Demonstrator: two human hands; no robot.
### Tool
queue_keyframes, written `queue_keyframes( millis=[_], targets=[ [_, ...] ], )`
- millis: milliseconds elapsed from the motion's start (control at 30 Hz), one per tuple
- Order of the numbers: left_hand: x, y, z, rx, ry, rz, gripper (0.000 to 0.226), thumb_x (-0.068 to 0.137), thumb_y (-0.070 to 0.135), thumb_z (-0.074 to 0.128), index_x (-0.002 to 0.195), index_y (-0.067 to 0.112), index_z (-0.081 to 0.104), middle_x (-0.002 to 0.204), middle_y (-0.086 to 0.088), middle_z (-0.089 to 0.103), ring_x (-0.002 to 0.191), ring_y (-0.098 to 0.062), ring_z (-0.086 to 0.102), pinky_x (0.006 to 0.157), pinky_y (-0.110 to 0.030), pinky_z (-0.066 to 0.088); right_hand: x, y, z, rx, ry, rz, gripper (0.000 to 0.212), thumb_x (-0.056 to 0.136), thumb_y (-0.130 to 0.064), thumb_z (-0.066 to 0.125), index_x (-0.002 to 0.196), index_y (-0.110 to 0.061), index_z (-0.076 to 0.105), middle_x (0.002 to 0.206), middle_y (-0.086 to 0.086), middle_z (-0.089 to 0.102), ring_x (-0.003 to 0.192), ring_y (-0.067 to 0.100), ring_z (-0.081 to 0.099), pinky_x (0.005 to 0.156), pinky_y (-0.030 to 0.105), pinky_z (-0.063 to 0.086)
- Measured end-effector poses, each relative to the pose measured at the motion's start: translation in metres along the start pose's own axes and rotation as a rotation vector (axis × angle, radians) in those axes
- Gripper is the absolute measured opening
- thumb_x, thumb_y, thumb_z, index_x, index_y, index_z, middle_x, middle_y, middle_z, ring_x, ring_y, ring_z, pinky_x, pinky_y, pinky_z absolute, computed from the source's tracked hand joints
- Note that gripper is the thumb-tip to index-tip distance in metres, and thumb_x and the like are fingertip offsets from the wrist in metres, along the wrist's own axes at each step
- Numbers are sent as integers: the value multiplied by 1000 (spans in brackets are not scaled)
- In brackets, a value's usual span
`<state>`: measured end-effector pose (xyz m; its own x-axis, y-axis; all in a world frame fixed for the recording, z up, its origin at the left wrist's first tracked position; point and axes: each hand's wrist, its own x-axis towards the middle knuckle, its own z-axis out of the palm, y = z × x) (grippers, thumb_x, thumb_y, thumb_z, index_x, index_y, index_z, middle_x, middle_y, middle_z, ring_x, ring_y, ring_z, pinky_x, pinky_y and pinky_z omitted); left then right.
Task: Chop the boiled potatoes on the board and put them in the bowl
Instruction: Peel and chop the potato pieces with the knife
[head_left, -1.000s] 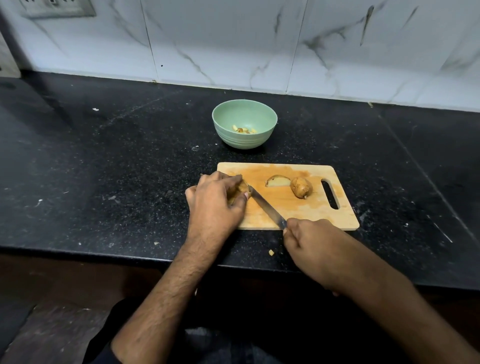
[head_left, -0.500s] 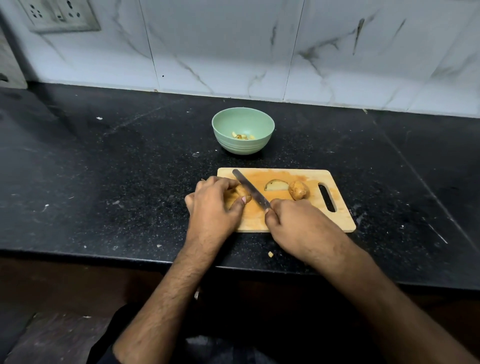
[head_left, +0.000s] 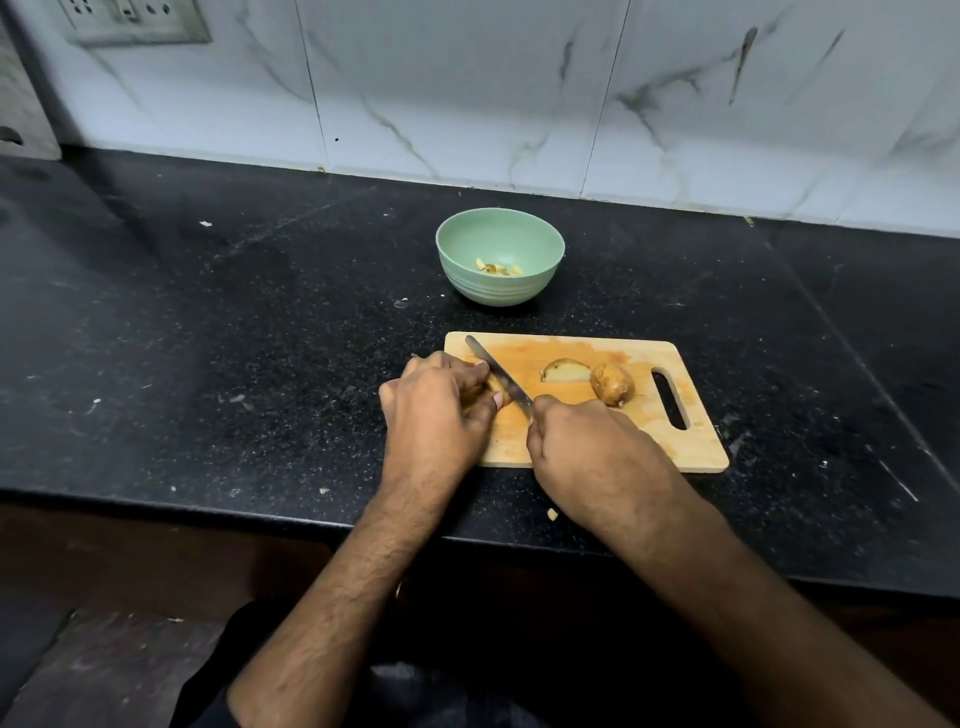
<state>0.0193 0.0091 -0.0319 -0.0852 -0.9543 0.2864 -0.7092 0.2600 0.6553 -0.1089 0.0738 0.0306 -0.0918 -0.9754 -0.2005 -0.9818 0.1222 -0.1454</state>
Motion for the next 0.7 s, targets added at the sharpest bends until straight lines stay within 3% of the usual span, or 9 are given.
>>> queue_keyframes(
  millis=[167, 400, 500, 633, 700],
  targets=[
    [1, -1, -1, -18, -1, -3, 37, 86, 34, 77, 121, 25, 73, 107, 13, 63, 112, -12, 50, 87, -26, 22, 13, -10, 8, -11, 26, -3, 28, 106, -22, 36, 131, -16, 48, 81, 3, 44, 81, 25, 48, 67, 34, 39],
    [-2, 0, 0, 11, 5, -30, 39, 88, 37, 75, 125, 27, 69, 113, 12, 61, 121, -13, 48, 109, -39, 29, -3, 8, -1, 28, -136, -11, 29, 106, -27, 36, 130, -22, 50, 80, 0, 50, 75, 22, 56, 67, 35, 46],
    [-1, 0, 0, 13, -6, -43, 39, 88, 39, 74, 126, 29, 69, 114, 13, 61, 124, -16, 46, 109, -41, 30, -24, 17, -8, 31, -206, 12, 27, 107, -32, 34, 126, -23, 51, 84, 1, 56, 62, 14, 53, 57, 32, 48],
    [-2, 0, -1, -12, -7, -42, 39, 88, 37, 75, 126, 29, 69, 114, 14, 59, 118, -10, 45, 96, -29, 24, -41, 26, -16, 32, -235, 28, 26, 108, -37, 31, 116, -23, 51, 78, -2, 56, 49, 8, 49, 34, 17, 39],
    [-2, 1, -2, -6, -7, -35, 40, 88, 37, 74, 127, 30, 69, 115, 13, 60, 117, -11, 45, 95, -30, 23, -46, 29, -21, 58, -245, 45, 24, 107, -37, 31, 108, -23, 51, 75, 0, 58, 40, 8, 52, 30, 15, 37]
  ],
)
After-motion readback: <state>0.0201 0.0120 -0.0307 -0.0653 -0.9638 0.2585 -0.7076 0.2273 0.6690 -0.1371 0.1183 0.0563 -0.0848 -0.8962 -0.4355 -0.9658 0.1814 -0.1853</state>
